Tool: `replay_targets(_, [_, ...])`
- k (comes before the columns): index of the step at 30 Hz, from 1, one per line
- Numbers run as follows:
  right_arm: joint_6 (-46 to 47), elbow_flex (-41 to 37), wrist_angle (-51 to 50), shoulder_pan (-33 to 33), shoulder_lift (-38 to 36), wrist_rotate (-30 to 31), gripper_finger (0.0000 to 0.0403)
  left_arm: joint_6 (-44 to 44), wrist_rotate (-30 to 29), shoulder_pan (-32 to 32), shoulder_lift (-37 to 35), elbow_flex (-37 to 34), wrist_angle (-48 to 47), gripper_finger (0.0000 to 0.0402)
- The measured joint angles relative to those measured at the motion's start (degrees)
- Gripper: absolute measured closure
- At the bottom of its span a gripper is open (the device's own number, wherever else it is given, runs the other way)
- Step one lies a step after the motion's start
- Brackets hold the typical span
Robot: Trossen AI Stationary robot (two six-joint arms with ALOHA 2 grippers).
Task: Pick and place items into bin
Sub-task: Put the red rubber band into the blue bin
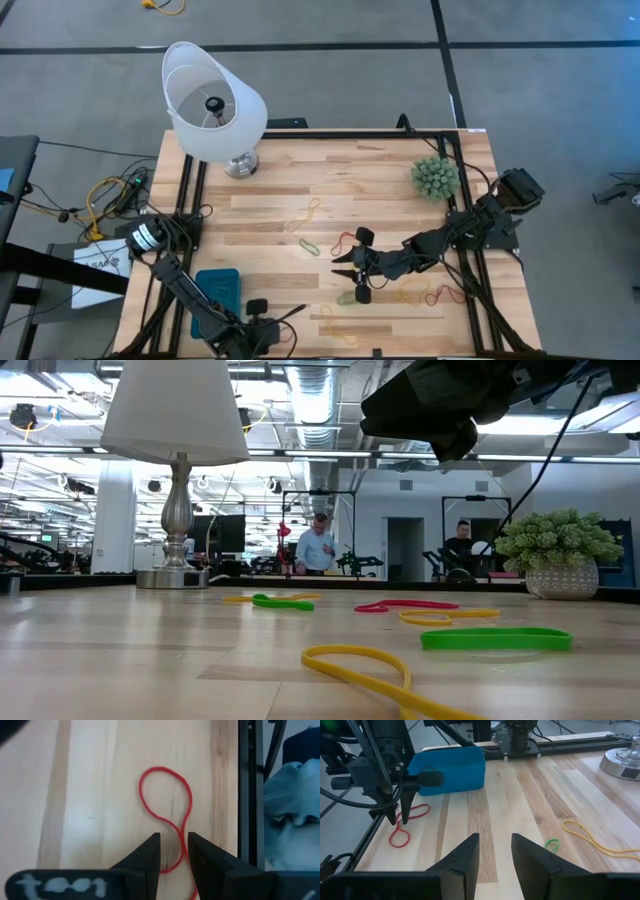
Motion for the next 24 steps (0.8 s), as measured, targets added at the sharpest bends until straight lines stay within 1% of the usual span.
replay_targets(3, [0.0,0.0,-0.1,0.0,0.0,0.0,0.0295,0.0,-0.3,0.0,0.2,0.0,0.1,0.0315])
replay_targets(10, [0.0,0.0,-0.4,0.0,0.0,0.0,0.0295,0.4,0.6,0.0,3.8,0.2,4.6,0.0315])
replay_targets(14, [0.0,0.0,-0.6,0.0,0.0,0.0,0.0295,-0.5,0.8,0.0,3.9,0.3,3.2,0.0320])
replay_targets(16, [0.0,0.0,-0.7,0.0,0.0,0.0,0.0295,-0.5,1.8,0.1,3.9,0.3,2.2,0.0335])
replay_targets(20, [0.0,0.0,-0.8,0.0,0.0,0.0,0.0295,0.0,2.2,-0.1,3.8,0.3,0.1,0.0389])
replay_targets(24, [0.0,0.0,-0.8,0.0,0.0,0.0,0.0295,1.5,1.6,-0.6,1.6,0.5,-1.9,0.0397])
